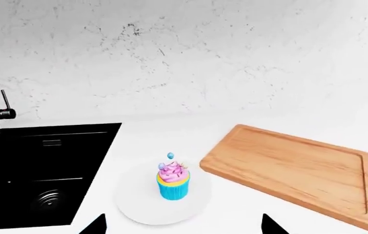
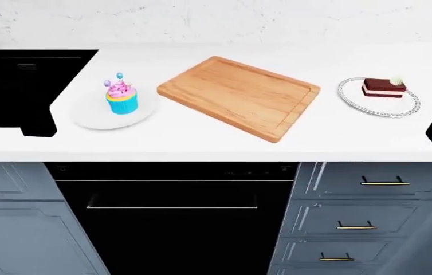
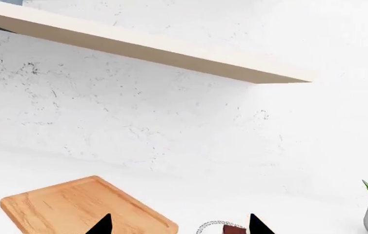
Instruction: Move the dessert items from the plate to the tray.
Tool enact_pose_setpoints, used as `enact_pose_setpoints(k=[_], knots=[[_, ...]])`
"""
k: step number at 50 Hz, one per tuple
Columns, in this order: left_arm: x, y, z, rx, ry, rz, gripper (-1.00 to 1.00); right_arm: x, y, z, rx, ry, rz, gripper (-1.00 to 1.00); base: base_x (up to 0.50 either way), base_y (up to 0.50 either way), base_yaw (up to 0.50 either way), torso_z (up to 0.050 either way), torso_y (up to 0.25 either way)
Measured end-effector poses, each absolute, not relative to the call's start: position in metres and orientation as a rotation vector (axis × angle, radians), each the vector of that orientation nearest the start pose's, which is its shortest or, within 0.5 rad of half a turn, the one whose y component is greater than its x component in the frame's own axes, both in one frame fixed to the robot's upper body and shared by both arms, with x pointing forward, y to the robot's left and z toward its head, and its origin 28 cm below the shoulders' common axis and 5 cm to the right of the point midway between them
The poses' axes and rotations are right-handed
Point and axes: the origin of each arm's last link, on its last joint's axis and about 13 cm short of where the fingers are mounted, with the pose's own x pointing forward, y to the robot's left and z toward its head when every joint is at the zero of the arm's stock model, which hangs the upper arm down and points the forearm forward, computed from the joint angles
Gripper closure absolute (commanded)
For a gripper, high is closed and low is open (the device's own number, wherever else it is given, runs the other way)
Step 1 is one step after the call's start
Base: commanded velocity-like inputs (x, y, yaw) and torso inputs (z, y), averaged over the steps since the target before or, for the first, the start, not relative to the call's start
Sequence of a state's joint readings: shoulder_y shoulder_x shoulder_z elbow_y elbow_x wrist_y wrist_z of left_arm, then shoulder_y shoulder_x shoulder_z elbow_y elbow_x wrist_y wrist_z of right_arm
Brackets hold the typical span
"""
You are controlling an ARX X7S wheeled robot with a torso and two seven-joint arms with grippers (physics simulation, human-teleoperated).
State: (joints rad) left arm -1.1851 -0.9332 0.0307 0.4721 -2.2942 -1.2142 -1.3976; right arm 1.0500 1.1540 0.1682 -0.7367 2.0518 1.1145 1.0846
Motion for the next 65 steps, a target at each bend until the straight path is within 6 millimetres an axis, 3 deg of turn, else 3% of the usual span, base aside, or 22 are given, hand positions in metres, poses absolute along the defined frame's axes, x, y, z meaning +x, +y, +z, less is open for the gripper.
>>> enact_pose_setpoints(k=[65], knots=[[0.1541, 0.2852, 0.3477, 0.031, 0.08, -0.014, -1.0, 0.1303, -0.1856, 0.3318, -0.212, -0.18, -0.024, -1.0, 0.32, -0.08, 0.0, 0.0, 0.0]])
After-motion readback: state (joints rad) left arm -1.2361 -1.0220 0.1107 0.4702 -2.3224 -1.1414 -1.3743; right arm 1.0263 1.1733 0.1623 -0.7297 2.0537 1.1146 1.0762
